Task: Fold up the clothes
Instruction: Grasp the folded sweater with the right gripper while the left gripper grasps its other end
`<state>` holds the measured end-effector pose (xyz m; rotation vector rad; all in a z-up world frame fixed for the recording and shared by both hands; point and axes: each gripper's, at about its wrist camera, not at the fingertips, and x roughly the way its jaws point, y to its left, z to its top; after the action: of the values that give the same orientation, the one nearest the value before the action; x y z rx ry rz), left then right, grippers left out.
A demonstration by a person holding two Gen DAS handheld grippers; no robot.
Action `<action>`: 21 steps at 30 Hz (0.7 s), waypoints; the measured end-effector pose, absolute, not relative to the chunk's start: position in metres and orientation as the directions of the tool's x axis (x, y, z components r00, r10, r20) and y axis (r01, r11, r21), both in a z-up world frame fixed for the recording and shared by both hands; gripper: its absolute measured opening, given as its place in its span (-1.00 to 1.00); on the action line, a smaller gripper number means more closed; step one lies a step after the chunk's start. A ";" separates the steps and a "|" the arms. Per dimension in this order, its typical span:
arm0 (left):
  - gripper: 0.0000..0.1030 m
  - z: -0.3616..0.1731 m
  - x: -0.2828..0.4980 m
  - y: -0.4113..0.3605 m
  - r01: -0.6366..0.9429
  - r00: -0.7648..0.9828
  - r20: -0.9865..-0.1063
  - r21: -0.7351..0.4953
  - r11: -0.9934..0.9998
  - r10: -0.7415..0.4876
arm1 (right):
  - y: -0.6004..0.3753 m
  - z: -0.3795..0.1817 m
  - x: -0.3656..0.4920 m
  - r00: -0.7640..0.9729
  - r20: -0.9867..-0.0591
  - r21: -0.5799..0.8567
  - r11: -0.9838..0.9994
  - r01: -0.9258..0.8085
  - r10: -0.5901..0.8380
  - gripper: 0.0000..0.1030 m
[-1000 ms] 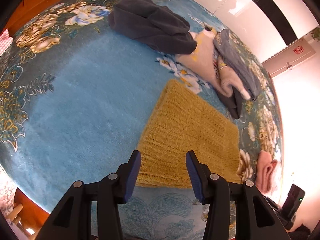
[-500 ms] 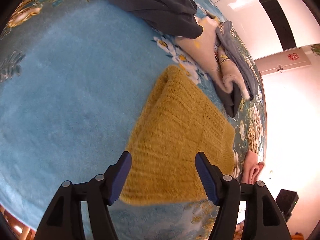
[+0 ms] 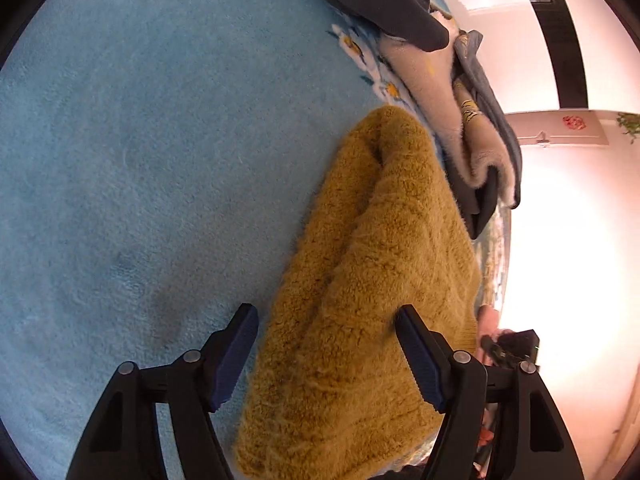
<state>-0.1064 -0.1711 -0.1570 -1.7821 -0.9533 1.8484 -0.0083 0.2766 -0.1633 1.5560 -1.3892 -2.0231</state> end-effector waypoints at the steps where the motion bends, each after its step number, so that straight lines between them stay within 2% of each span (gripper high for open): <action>1: 0.47 -0.159 -0.106 -0.173 0.175 -0.111 -0.694 -0.719 -0.673 0.712 | 0.275 -0.167 -0.013 -0.394 -0.624 0.781 -0.527 -0.335 -0.674 0.40; 7: 0.50 -0.170 -0.109 -0.180 0.229 -0.139 -0.604 -0.790 -0.568 0.785 | 0.268 -0.173 -0.031 -0.383 -0.596 0.802 -0.540 -0.253 -0.706 0.35; 13: 0.47 -0.164 -0.106 -0.169 0.193 -0.150 -0.630 -0.775 -0.602 0.762 | 0.263 -0.177 -0.035 -0.390 -0.618 0.785 -0.557 -0.271 -0.682 -0.08; 15: 0.29 -0.160 -0.103 -0.166 0.190 -0.167 -0.660 -0.751 -0.633 0.733 | 0.263 -0.178 -0.033 -0.398 -0.629 0.777 -0.560 -0.287 -0.668 -0.14; 16: 0.11 -0.158 -0.101 -0.163 0.189 -0.175 -0.674 -0.738 -0.647 0.718 | 0.263 -0.177 -0.033 -0.397 -0.635 0.772 -0.562 -0.297 -0.662 -0.16; 18: 0.02 -0.153 -0.097 -0.158 0.188 -0.189 -0.697 -0.717 -0.671 0.692 | 0.261 -0.173 -0.034 -0.393 -0.653 0.757 -0.571 -0.317 -0.647 -0.21; 21: -0.26 -0.142 -0.090 -0.151 0.191 -0.210 -0.711 -0.703 -0.685 0.671 | 0.260 -0.165 -0.034 -0.398 -0.660 0.751 -0.571 -0.331 -0.638 -0.40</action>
<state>-0.0899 -0.1513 -0.1416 -1.7127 -1.0116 1.9606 -0.0344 0.2598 -0.1648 1.5817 -1.3240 -2.0714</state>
